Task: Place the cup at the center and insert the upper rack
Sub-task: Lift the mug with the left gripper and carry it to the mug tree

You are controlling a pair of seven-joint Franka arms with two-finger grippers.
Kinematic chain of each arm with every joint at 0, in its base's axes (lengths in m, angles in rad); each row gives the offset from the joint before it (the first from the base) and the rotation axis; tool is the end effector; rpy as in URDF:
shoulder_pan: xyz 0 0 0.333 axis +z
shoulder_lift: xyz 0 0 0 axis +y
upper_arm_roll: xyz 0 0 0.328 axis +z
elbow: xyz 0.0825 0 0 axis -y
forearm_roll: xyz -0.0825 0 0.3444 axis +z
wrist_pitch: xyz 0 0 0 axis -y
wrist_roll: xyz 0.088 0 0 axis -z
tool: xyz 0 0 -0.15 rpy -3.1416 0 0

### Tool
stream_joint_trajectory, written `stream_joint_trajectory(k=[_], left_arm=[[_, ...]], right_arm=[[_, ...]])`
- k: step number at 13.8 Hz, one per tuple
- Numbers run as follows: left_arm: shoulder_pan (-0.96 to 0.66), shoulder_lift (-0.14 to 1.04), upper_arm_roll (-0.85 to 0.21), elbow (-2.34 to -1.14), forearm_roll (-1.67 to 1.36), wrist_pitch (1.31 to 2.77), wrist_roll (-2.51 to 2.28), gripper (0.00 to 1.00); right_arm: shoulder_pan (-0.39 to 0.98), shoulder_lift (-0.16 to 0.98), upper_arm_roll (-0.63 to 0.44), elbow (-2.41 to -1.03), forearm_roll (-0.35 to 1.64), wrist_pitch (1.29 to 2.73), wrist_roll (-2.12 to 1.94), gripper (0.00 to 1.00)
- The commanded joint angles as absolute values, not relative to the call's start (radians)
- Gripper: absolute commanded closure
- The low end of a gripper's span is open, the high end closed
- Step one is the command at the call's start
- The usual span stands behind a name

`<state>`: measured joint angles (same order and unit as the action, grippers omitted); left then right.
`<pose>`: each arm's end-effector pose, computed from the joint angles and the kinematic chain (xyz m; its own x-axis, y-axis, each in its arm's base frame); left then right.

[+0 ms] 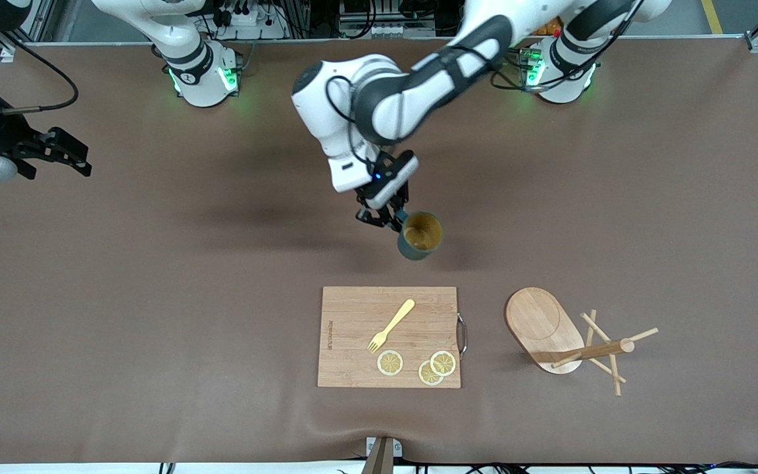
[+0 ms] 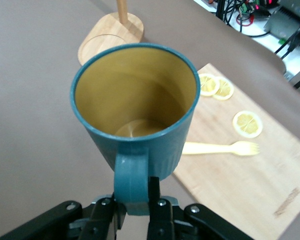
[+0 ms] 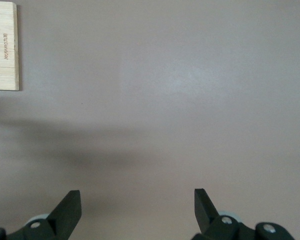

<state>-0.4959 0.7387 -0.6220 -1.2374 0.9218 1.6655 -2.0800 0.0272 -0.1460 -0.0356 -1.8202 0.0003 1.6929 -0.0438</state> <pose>0.4921 -0.4970 0.3611 0.5416 0.6771 0.4982 0.7593 -0.6484 0.0557 0.4758 -0.0050 0.5676 0.9992 0.0356 0.0188 0.0357 -0.9994 -0.0046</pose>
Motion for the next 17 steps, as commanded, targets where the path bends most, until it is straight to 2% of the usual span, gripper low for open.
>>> stream_joint_trajectory(k=[1, 5, 7, 11, 13, 17], left_arm=[[-0.309, 0.687, -0.751, -1.258, 0.858, 1.706, -1.993, 1.00], [0.039, 0.684, -1.000, -1.261, 0.769, 1.747, -1.886, 1.00], [0.164, 0.689, -1.063, -1.262, 0.686, 1.750, -1.809, 1.00], [0.333, 0.684, -1.097, -1.261, 0.468, 1.778, -1.660, 1.00], [0.383, 0.686, -1.108, -1.261, 0.401, 1.778, -1.609, 1.00], [0.460, 0.698, -1.106, -1.261, 0.229, 1.821, -1.549, 1.00]], right_arm=[[-0.008, -0.160, -0.021, -1.816, 0.008, 1.668, -0.054, 0.00], [0.003, -0.158, -0.014, -1.812, 0.000, 1.666, -0.041, 0.00], [0.005, -0.158, -0.012, -1.812, -0.005, 1.667, -0.028, 0.00], [0.005, -0.160, -0.008, -1.798, -0.017, 1.625, -0.014, 0.00], [0.003, -0.153, -0.003, -1.757, -0.028, 1.579, -0.012, 0.00], [-0.003, -0.135, -0.006, -1.743, -0.023, 1.581, -0.011, 0.00]])
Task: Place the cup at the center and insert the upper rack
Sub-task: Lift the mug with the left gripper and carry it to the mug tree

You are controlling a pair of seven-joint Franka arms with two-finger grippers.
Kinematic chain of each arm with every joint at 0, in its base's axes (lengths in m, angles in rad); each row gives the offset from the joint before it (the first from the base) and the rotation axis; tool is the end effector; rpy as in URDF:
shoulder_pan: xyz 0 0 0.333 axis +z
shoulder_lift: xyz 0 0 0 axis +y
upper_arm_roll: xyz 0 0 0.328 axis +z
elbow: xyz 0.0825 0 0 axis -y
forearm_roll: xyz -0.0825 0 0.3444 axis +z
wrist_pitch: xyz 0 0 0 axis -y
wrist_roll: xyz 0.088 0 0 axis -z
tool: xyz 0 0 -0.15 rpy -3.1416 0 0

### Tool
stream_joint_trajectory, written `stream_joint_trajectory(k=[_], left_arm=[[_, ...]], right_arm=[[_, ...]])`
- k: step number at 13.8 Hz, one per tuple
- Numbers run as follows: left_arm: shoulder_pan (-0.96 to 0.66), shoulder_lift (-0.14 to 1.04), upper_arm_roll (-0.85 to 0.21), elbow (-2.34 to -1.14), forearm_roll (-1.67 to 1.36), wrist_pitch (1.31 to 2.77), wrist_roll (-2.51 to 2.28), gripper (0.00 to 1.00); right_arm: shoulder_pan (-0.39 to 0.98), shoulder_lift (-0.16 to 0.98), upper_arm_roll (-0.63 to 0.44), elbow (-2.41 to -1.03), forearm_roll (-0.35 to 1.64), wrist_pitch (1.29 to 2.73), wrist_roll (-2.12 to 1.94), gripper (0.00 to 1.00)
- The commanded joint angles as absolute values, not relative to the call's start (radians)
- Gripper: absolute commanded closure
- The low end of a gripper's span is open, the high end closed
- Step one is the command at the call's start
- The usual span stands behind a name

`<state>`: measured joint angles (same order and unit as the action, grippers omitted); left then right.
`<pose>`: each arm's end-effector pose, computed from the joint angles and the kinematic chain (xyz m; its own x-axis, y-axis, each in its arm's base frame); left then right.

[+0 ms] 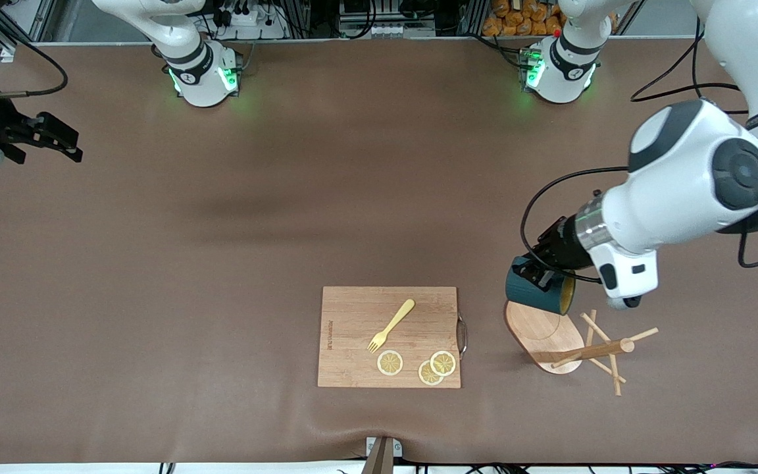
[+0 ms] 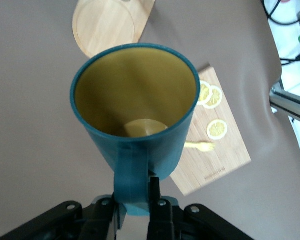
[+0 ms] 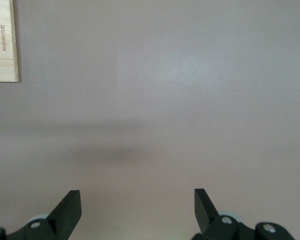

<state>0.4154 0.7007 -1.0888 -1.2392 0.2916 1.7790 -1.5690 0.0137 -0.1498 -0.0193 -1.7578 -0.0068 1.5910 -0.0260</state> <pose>0.6382 -0.2151 0.4890 0.5125 0.8004 -0.3111 0.8585 -0.4860 0.1639 0.4653 -0.0042 0.5878 0.9996 0.0208 -0.0171 0.0209 -0.9998 0.0035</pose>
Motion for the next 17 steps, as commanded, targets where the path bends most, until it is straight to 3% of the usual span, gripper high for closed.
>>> stream_joint_trajectory(k=[1, 9, 17], left_arm=[[0.477, 0.706, -1.106, -1.261, 0.174, 1.831, -1.520, 1.00], [0.594, 0.736, -1.033, -1.272, -0.173, 1.832, -1.204, 1.00], [0.587, 0.767, -1.020, -1.272, -0.215, 1.833, -1.174, 1.00]], right_arm=[[-0.005, -0.130, -0.008, -1.741, -0.025, 1.580, -0.011, 0.00], [-0.005, -0.095, -0.012, -1.724, 0.000, 1.583, -0.008, 0.00], [-0.070, -0.080, -0.012, -1.726, -0.014, 1.565, -0.009, 0.00]])
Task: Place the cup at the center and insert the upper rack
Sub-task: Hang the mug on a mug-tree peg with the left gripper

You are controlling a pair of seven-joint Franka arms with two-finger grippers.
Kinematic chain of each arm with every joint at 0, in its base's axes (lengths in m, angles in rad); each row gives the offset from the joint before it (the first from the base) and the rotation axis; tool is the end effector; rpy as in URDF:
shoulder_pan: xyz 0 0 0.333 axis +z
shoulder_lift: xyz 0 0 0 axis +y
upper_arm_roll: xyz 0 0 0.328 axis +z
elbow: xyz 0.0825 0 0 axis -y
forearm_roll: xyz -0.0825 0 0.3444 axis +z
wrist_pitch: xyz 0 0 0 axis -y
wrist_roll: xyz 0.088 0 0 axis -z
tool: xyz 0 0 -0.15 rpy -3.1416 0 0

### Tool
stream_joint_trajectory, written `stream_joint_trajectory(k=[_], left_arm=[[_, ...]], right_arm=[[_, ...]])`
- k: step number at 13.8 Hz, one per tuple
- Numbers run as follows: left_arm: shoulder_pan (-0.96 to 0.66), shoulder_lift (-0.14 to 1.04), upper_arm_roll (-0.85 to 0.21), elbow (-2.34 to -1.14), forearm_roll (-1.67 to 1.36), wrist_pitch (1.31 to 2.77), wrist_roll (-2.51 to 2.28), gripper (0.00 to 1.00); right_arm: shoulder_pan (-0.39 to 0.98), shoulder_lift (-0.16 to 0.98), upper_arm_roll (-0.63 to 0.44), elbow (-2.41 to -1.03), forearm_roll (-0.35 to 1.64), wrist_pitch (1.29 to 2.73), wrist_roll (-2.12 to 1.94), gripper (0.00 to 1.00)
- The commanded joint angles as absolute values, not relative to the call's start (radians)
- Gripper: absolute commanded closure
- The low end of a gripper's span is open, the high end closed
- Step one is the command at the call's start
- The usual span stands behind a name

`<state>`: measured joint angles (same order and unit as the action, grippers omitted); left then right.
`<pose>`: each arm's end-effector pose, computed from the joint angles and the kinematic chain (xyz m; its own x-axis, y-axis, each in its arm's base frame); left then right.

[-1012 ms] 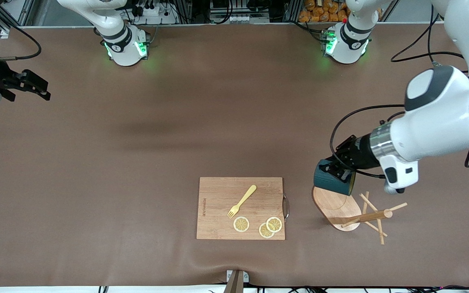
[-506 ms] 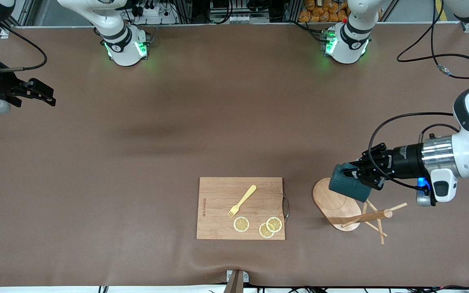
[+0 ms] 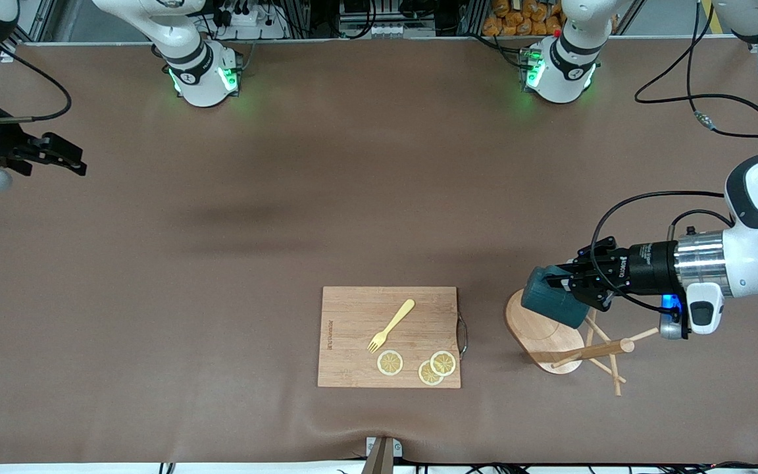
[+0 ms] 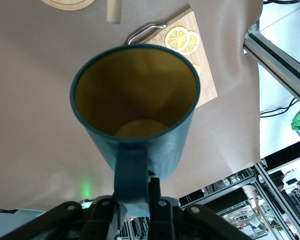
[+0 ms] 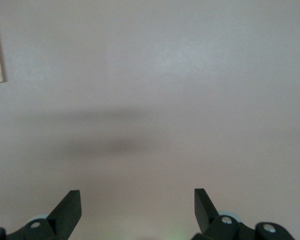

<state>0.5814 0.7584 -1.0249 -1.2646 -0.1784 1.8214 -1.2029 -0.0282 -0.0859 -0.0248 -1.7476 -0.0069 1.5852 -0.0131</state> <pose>0.6660 -0.1276 0.4665 0.5147 0.5548 -0.6537 0.8505 -0.4271 0.3071 0.4801 -0.0269 0.5615 0.9963 -0.0394 -0.0765 -0.0392 -0.9992 0.0037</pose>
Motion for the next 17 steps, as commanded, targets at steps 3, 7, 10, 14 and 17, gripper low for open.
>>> stream_joint_trajectory(k=[3, 7, 10, 14, 17], left_arm=[[0.595, 0.792, -1.002, -1.272, -0.297, 1.842, -1.126, 1.00], [0.597, 0.790, -0.927, -1.272, -0.402, 1.841, -1.023, 1.00], [0.592, 0.792, -0.899, -1.272, -0.426, 1.842, -0.985, 1.00], [0.594, 0.804, -0.871, -1.272, -0.439, 1.842, -0.928, 1.00], [0.595, 0.804, -0.845, -1.272, -0.495, 1.841, -0.888, 1.00]], right_arm=[[-0.077, -0.074, -0.011, -1.730, -0.011, 1.568, -0.009, 0.00], [-0.086, -0.081, -0.012, -1.730, -0.011, 1.563, -0.009, 0.00], [-0.089, -0.081, -0.011, -1.729, -0.011, 1.563, -0.009, 0.00], [-0.089, -0.083, -0.011, -1.729, -0.003, 1.562, -0.009, 0.00], [-0.086, -0.083, -0.011, -1.730, -0.003, 1.563, -0.009, 0.00]])
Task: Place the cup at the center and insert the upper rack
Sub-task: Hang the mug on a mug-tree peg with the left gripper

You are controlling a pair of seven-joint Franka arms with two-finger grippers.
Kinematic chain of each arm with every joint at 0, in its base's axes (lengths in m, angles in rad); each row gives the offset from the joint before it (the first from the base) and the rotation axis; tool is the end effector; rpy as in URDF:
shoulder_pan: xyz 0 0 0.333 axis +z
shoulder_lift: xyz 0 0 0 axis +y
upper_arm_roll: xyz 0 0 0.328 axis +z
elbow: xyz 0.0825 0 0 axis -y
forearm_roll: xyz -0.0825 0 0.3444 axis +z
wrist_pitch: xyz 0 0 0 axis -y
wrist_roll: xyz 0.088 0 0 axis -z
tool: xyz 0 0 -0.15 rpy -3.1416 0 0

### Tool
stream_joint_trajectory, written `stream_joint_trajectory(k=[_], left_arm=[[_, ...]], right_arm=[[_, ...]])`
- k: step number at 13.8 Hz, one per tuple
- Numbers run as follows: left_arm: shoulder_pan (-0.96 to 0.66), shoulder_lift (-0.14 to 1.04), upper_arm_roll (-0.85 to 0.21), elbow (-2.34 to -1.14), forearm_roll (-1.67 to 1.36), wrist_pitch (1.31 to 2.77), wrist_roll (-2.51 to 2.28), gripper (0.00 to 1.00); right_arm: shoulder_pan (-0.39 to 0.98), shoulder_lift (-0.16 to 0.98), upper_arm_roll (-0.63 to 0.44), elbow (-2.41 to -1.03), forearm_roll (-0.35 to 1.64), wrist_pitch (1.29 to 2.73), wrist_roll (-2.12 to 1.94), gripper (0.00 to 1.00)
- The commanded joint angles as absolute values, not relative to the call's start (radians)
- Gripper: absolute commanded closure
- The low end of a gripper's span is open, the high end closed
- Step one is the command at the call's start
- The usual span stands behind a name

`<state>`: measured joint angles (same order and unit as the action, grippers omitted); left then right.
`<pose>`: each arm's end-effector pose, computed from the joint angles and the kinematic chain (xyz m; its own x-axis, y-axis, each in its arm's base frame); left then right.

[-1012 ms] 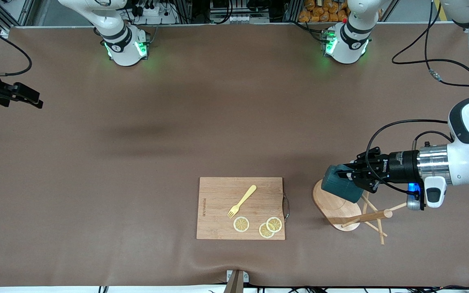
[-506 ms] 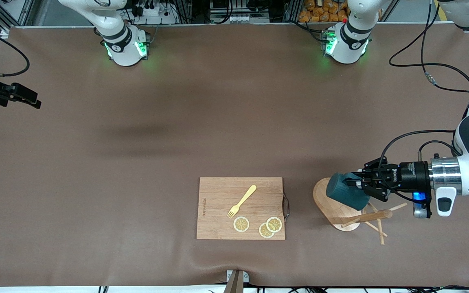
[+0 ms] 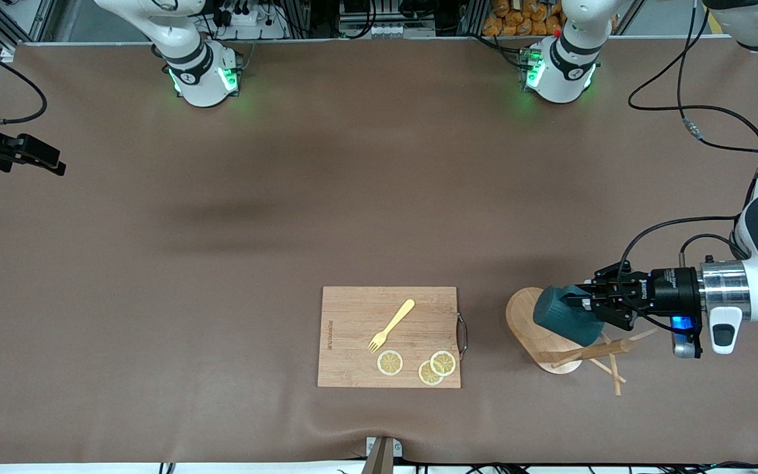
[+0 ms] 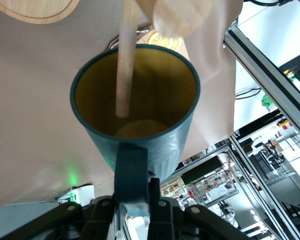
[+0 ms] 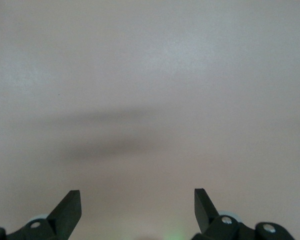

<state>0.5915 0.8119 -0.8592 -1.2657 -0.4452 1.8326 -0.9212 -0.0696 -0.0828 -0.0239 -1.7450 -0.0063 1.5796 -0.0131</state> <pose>0.6902 -0.0681 0.4115 0.5351 0.4142 -0.7363 0.8412 -0.3415 0.4192 0.4787 -0.0462 0.5607 0.9934 -0.0797 -0.0826 -0.0797 -0.9968 0.0032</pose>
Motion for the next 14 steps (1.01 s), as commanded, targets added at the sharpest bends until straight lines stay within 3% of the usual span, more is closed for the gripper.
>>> stream_joint_trajectory(k=[1, 14], left_arm=[[0.597, 0.804, -0.838, -1.272, -0.523, 1.841, -0.870, 1.00], [0.597, 0.851, -0.767, -1.279, -0.722, 1.833, -0.733, 1.00]], right_arm=[[-0.086, -0.083, -0.011, -1.730, -0.003, 1.563, -0.011, 0.00], [-0.095, -0.084, -0.011, -1.732, -0.005, 1.562, -0.011, 0.00]])
